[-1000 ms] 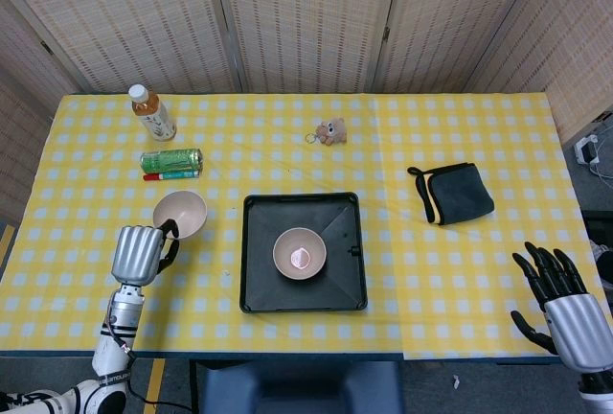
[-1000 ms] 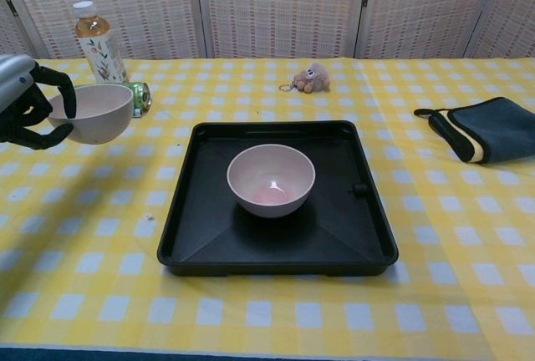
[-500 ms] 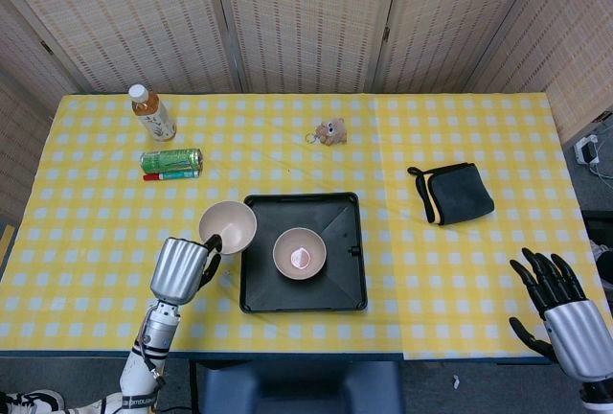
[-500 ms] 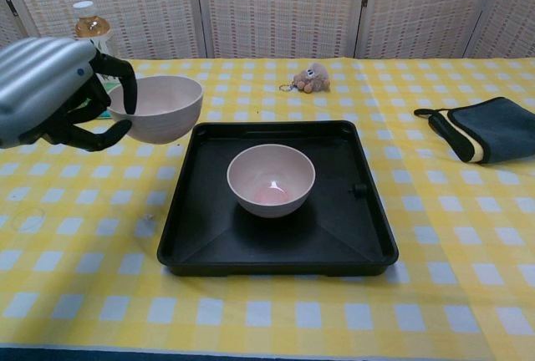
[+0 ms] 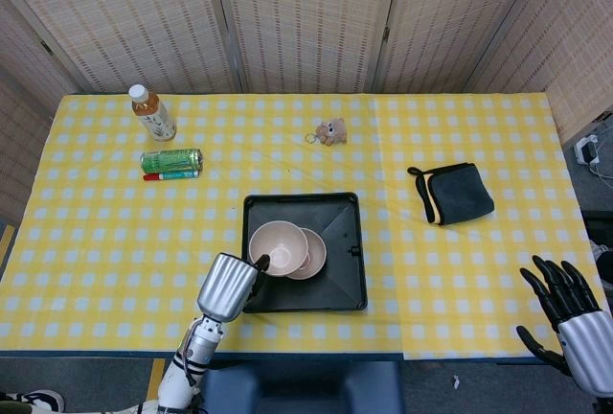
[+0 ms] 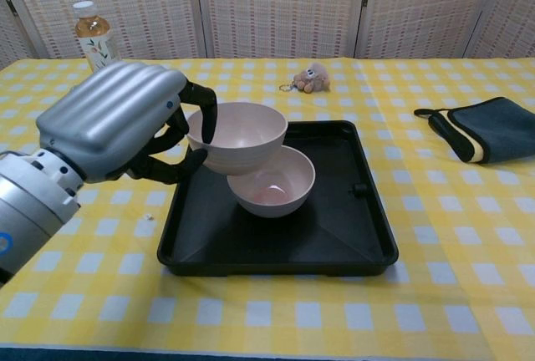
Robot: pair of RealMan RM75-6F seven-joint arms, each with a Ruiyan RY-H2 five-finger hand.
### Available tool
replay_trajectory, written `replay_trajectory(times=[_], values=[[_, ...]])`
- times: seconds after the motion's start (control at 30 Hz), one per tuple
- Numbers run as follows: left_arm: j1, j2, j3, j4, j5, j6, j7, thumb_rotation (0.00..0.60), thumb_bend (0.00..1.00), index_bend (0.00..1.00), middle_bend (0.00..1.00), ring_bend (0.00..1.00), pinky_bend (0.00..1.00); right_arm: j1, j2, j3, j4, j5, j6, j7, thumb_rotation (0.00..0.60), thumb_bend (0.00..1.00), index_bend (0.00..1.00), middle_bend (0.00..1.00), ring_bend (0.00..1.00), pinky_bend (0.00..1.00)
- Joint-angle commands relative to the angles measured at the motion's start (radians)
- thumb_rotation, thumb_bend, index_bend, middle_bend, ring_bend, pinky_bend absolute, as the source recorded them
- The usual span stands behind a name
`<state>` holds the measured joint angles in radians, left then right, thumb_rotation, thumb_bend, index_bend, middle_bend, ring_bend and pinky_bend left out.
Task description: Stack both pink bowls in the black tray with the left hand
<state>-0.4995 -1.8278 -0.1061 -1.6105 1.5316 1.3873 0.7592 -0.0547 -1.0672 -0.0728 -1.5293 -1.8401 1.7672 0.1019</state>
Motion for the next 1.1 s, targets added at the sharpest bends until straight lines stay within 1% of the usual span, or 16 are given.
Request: replay_trajectory(times=[0.03, 0.33, 0.6, 0.73, 0.87, 1.1], values=[[-0.009, -0.022, -0.009, 0.011, 0.0, -0.009, -0.007, 0.6, 0.44, 0.59, 1.0, 1.0, 1.0, -0.001, 0.003, 0.001, 0.003, 0.003, 0.001, 0.009, 0.6, 0.32, 0.0, 0.0, 0.0, 0.0], [-0.049, -0.11, -0.046, 0.099, 0.0, -0.043, -0.065, 0.6, 0.44, 0.59, 1.0, 1.0, 1.0, -0.005, 0.007, 0.003, 0.005, 0.009, 0.007, 0.026, 0.6, 0.32, 0.0, 0.0, 0.0, 0.0], [-0.093, -0.167, -0.079, 0.215, -0.021, -0.09, -0.093, 0.6, 0.44, 0.59, 1.0, 1.0, 1.0, -0.003, 0.013, 0.01, 0.003, 0.031, -0.005, 0.039, 0.6, 0.31, 0.0, 0.0, 0.0, 0.0], [-0.101, -0.175, -0.096, 0.261, -0.042, -0.102, -0.113, 0.6, 0.44, 0.59, 1.0, 1.0, 1.0, -0.006, 0.016, 0.013, 0.005, 0.037, -0.001, 0.048, 0.6, 0.31, 0.0, 0.0, 0.0, 0.0], [-0.099, -0.172, -0.088, 0.284, -0.046, -0.102, -0.146, 0.6, 0.44, 0.59, 1.0, 1.0, 1.0, -0.006, 0.017, 0.017, 0.007, 0.049, -0.006, 0.052, 0.6, 0.31, 0.0, 0.0, 0.0, 0.0], [-0.099, -0.172, -0.067, 0.296, -0.033, -0.097, -0.158, 0.6, 0.44, 0.59, 1.0, 1.0, 1.0, -0.004, 0.014, 0.016, 0.001, 0.047, -0.019, 0.035, 0.6, 0.32, 0.0, 0.0, 0.0, 0.0]])
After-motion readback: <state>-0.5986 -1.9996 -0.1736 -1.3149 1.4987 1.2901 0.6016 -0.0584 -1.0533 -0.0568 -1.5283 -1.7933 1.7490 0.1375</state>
